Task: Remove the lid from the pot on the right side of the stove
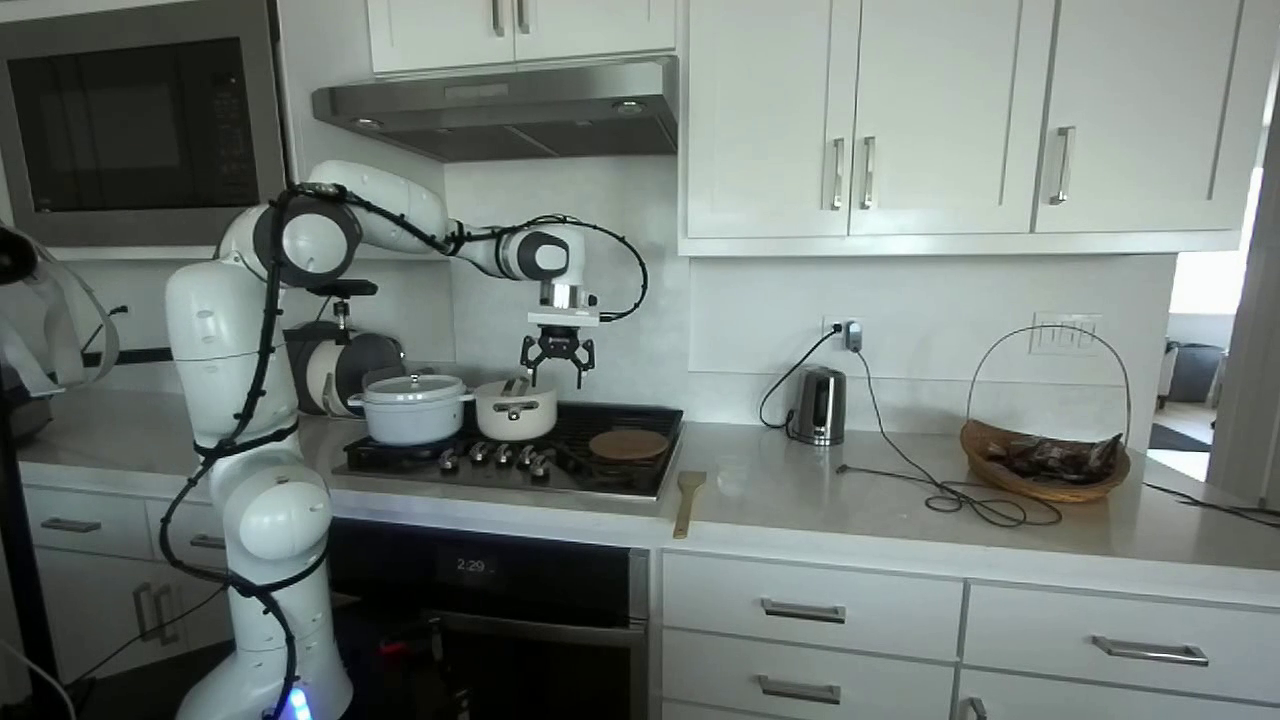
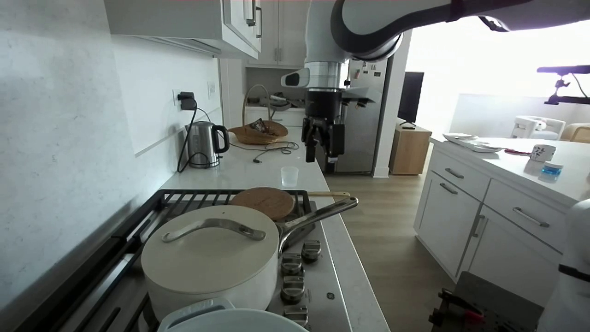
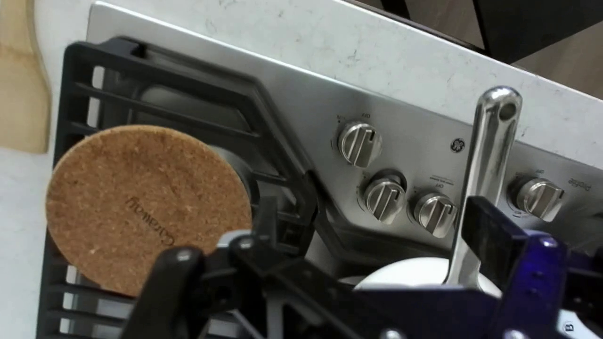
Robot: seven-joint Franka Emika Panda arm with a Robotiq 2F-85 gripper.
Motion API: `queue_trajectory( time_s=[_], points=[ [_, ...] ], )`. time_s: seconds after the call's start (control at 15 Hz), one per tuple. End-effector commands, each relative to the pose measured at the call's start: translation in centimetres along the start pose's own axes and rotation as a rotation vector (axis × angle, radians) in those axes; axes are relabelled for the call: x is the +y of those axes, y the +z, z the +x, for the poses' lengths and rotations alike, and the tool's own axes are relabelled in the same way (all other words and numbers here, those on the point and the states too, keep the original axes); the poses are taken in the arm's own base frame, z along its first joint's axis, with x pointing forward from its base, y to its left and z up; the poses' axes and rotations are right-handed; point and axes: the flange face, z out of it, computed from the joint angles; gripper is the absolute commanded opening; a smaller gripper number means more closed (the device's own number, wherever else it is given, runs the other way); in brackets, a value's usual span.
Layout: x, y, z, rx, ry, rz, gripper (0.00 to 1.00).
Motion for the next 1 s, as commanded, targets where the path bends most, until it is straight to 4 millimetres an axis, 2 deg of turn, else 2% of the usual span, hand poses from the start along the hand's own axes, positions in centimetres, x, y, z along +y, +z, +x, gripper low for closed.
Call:
queue_trajectory(
  time_s=[0.0, 0.4, 0.93],
  points=[
    [-0.5, -1.2, 3.8, 0.001, -0.040, 0.032, 1.00],
    [-3.7, -1.3, 9.0, 0.004, -0.107, 0.048, 1.00],
    [-8.1, 0.6, 16.1, -0.035, -0.064, 0.075, 1.00]
  ],
)
